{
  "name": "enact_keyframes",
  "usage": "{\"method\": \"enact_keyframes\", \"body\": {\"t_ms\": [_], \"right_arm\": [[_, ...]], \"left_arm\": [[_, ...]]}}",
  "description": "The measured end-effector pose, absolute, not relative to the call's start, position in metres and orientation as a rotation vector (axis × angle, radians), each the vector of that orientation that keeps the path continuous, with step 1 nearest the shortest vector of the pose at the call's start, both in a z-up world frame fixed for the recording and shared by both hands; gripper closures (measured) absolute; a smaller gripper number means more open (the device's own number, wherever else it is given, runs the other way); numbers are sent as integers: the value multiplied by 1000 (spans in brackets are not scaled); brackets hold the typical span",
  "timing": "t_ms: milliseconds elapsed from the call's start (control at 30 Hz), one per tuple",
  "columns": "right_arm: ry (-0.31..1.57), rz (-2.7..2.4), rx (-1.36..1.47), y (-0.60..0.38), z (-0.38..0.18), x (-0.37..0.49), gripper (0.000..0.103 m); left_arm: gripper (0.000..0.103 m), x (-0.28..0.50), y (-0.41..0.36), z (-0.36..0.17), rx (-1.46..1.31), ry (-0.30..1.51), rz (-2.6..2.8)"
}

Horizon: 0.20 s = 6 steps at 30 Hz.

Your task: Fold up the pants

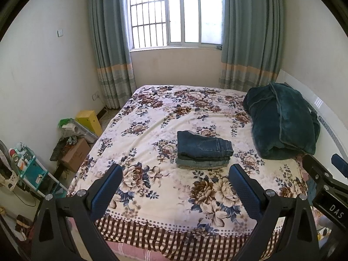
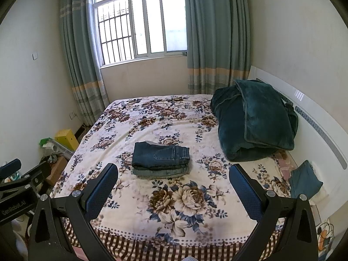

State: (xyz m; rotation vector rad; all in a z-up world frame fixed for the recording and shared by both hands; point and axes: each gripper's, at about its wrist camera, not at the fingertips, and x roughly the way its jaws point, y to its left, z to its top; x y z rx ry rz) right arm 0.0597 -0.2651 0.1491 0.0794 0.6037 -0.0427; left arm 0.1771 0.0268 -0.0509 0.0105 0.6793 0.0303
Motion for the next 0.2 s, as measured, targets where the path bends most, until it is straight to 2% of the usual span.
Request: {"method": "enact_keyframes", "body": {"t_ms": [200], "right_arm": [[610, -38, 76, -263, 149, 63, 0]], "left_arm": [[3, 177, 29, -49, 16, 669, 29]]}}
